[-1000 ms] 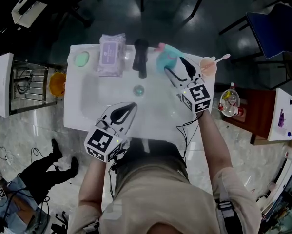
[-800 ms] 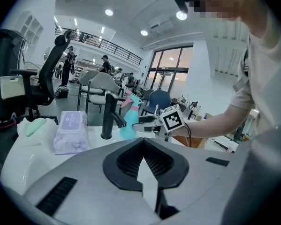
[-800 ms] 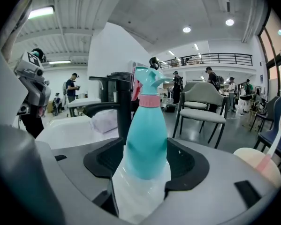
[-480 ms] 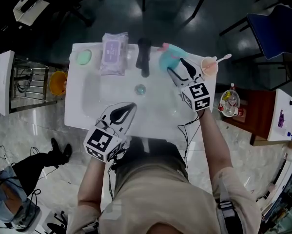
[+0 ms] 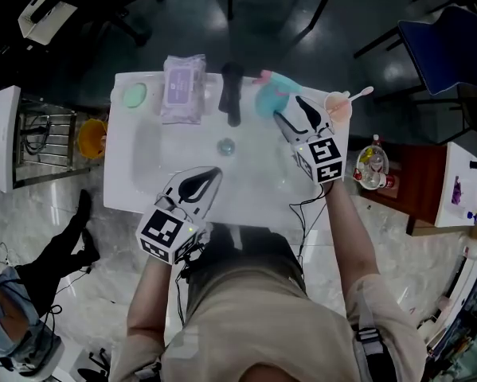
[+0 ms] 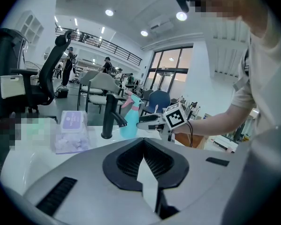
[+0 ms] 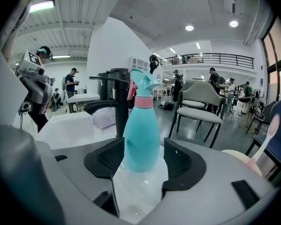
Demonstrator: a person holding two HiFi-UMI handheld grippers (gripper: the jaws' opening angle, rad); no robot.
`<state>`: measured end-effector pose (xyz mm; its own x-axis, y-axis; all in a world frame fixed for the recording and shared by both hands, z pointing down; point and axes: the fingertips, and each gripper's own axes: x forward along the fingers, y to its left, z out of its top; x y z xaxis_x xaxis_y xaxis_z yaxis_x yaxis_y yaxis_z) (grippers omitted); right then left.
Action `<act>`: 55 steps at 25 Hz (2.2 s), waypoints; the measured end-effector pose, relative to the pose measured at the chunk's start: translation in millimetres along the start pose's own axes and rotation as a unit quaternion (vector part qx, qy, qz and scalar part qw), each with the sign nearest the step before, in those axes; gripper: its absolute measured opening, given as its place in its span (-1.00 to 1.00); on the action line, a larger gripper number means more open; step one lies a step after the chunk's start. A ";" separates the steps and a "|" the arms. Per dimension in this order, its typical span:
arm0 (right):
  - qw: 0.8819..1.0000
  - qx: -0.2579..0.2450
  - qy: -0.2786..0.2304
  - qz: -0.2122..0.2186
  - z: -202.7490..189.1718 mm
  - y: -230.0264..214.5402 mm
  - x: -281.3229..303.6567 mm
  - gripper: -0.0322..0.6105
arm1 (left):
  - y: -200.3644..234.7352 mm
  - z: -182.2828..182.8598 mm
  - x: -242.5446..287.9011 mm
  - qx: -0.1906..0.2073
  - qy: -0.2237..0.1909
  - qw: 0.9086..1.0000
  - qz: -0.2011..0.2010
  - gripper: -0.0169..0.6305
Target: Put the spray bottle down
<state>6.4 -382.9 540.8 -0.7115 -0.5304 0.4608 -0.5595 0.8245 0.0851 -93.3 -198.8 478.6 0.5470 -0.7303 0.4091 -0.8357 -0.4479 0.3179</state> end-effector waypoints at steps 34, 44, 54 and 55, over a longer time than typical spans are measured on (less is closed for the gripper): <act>0.997 0.079 -0.011 -0.004 16.0 33.8 -34.3 -0.25 | 4.6 17.4 -21.2 -0.015 -0.042 0.999 0.003 -0.91; 0.993 0.098 -0.038 0.061 50.3 102.9 -60.2 -0.81 | 10.9 22.9 -56.2 -0.033 -0.082 0.996 0.006 -0.91; 0.985 0.108 -0.087 0.106 99.6 156.7 -74.4 -0.83 | 8.3 28.7 -93.1 -0.025 -0.113 0.993 0.000 -0.92; 0.984 0.108 -0.089 0.114 101.8 165.0 -76.9 -0.83 | 6.9 28.7 -96.2 -0.025 -0.116 0.993 -0.002 -0.91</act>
<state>-74.5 -226.1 429.5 -0.8814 -0.3790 0.2820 -0.4405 0.8751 -0.2004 -153.1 -146.5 417.0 0.5196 -0.8304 0.2010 -0.8267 -0.4292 0.3639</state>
